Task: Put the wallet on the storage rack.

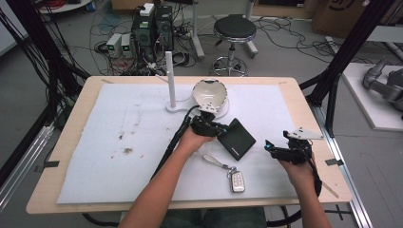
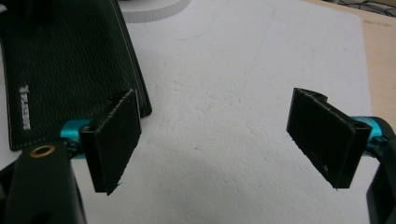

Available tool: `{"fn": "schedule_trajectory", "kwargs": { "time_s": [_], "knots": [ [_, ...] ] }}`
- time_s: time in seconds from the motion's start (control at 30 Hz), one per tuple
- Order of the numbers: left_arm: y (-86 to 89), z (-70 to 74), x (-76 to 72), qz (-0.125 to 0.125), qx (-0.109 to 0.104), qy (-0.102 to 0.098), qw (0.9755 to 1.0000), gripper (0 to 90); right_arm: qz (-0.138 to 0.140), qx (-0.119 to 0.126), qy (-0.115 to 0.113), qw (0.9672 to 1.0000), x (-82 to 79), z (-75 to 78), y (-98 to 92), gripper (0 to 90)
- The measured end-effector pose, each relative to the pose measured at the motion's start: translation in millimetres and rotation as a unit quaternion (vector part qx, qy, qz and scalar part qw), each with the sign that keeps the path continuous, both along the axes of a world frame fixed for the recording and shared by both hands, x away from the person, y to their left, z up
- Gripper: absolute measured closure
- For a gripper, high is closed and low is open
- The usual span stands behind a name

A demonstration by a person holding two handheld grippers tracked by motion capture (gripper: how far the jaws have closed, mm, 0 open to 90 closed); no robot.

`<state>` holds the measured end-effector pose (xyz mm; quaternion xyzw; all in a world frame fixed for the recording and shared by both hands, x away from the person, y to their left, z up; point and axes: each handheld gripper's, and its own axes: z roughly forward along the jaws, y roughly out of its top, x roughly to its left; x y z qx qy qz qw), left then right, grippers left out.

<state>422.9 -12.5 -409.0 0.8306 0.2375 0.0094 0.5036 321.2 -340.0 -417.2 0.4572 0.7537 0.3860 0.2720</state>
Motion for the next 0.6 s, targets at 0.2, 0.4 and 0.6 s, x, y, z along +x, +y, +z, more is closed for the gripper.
{"fn": "schedule_trajectory", "kwargs": {
  "time_s": [0.2,0.4,0.6],
  "knots": [
    [14.3,22.8,-0.9,0.012,0.01,-0.025,0.9996,82.4,0.004,-0.002,-0.001,1.0,0.5,0.1,2.0,17.9],
    [34.6,59.2,0.8,0.026,0.002,-0.054,0.9982,82.6,0.005,-0.003,0.0,1.0,1.5,-0.7,3.3,17.9],
    [46.1,91.3,7.0,0.036,0.003,-0.077,0.9964,82.6,0.007,-0.004,0.002,1.0,2.9,-1.3,5.6,17.9]
  ]
}}
